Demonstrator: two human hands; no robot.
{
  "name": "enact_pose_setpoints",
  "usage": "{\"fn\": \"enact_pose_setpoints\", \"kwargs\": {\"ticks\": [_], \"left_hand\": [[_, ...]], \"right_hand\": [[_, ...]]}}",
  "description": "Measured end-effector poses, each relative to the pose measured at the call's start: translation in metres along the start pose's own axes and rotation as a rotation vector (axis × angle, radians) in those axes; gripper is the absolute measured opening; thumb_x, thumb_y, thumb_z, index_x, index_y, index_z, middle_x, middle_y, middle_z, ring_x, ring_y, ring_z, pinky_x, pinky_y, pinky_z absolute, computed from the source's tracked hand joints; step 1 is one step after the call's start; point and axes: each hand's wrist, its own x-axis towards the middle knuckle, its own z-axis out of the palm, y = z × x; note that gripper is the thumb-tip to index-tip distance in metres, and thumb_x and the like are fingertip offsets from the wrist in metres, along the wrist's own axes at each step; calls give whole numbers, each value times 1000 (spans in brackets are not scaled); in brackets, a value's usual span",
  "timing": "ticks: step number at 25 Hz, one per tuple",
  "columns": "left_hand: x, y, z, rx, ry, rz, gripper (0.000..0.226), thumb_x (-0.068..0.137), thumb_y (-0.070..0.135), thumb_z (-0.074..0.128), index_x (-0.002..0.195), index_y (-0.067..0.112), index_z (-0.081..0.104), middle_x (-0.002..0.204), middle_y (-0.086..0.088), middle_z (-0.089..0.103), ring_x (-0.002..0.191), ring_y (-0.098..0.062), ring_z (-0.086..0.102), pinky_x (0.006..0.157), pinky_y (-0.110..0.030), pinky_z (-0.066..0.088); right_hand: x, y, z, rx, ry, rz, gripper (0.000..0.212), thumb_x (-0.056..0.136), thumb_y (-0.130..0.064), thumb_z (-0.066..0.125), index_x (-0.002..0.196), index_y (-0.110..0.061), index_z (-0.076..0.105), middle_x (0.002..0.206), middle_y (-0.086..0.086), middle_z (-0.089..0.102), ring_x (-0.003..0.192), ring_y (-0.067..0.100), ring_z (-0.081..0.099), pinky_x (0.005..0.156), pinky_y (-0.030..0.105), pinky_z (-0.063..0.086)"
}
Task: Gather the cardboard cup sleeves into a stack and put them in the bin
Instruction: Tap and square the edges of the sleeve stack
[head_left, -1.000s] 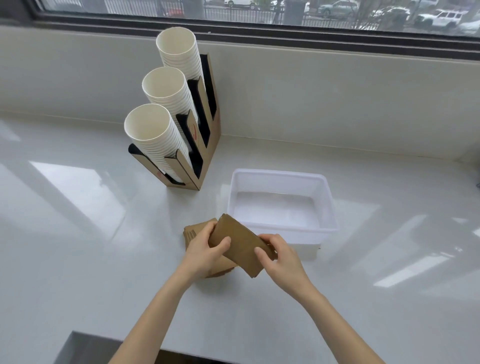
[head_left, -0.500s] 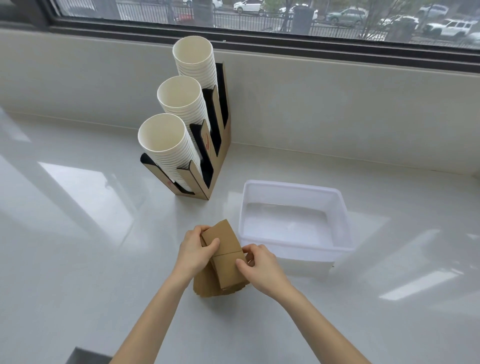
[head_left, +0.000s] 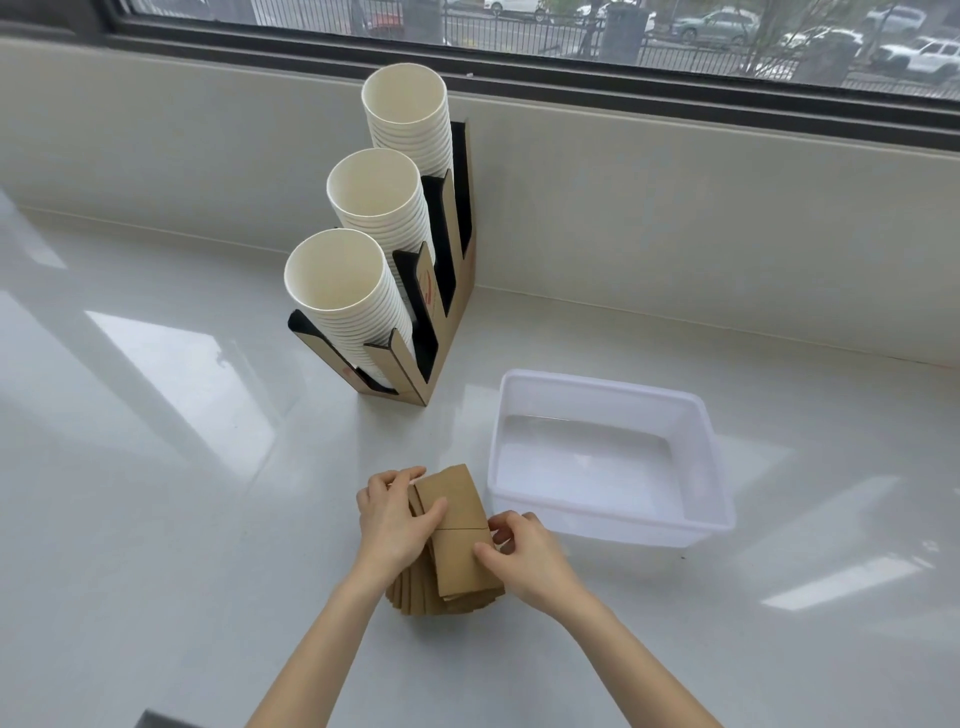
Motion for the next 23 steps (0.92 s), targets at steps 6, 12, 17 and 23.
{"fn": "enact_pose_setpoints", "kwargs": {"ticks": [6,12,17,23], "left_hand": [[-2,-7,-5,-49,-62,-262,85,79,47,59,141,9,15,147,-21,19,137,-38,14,112,-46,19],[-5,-14,-4,-232,-128,-298,89,75,53,61,139,6,21,144,-17,28,131,-34,34,110,-44,32],[-13,-14,-10,-355,-217,-265,103,52,59,69,134,13,27,137,-10,41,122,-28,45,106,-43,39],[-11,-19,-5,-522,-254,-276,80,76,28,70,137,16,19,119,-2,48,113,-26,51,100,-40,42]], "right_hand": [[1,-1,5,176,-141,59,50,87,-25,53,134,-15,37,123,10,53,103,18,54,78,24,48],[2,-8,8,387,-210,148,45,89,-21,50,133,-16,40,110,3,56,100,19,55,75,22,48],[4,-9,12,431,-211,151,39,90,-23,50,127,-13,48,109,3,58,103,21,57,83,27,50],[2,-6,12,411,-210,121,37,90,-25,49,126,-15,50,106,1,59,91,13,59,66,14,48]]}}
